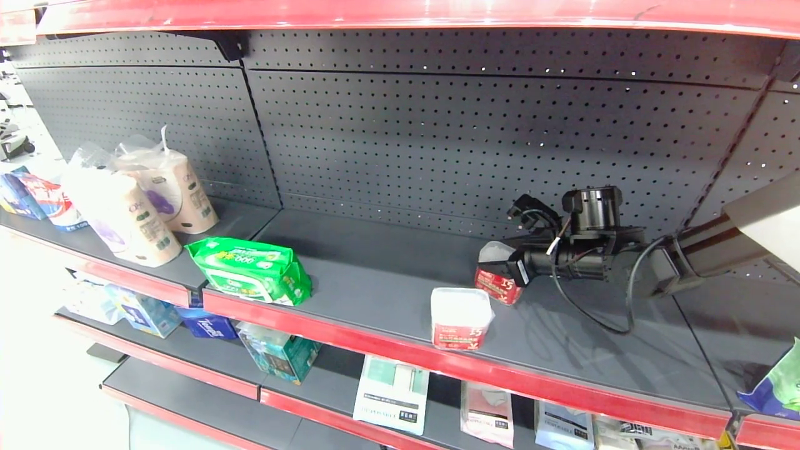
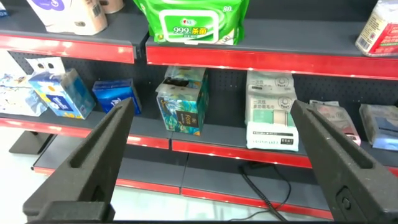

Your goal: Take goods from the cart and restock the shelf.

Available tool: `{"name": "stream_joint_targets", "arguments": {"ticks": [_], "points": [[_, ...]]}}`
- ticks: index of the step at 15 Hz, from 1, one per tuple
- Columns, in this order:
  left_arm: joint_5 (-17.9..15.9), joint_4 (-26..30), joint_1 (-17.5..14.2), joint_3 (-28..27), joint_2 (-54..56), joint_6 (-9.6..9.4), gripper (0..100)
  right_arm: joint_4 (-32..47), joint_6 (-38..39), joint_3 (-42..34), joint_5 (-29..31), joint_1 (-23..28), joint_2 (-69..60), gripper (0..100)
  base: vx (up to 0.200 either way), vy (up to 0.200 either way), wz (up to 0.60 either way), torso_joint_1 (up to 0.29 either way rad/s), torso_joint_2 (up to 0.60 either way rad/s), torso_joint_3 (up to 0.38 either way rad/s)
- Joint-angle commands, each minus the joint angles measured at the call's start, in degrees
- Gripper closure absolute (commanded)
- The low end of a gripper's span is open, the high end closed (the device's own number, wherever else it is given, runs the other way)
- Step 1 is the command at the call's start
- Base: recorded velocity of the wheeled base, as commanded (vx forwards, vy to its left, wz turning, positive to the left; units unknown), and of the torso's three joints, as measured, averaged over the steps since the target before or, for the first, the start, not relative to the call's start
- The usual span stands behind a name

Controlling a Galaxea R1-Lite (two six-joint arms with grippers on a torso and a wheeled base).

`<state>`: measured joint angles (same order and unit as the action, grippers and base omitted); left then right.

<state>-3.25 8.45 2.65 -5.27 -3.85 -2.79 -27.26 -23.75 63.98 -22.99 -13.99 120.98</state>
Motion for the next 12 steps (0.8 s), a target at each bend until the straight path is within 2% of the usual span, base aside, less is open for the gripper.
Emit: {"name": "stream_joint_targets", "arguments": {"ticks": [1,5,12], "points": [[0.00,-0.01,-0.01,-0.01,-0.10,-0.02,0,0.01,0.02,0.01,0.05,-0.07,0.13,0,0.000,0.000,0.00,0.000,0.00,0.000],[0.00,-0.01,-0.01,-0.01,-0.10,-0.11,0,-0.08,0.02,-0.17,0.05,0.20,-0.22,0,0.000,0.000,0.00,0.000,0.00,0.000],[-0.17,-0.01,-0.01,-0.01,-0.10,-0.11,0,-0.43,0.19,-6.67,0.40,3.10,-3.21,0,0.000,0.000,0.00,0.000,0.00,0.000]]}}
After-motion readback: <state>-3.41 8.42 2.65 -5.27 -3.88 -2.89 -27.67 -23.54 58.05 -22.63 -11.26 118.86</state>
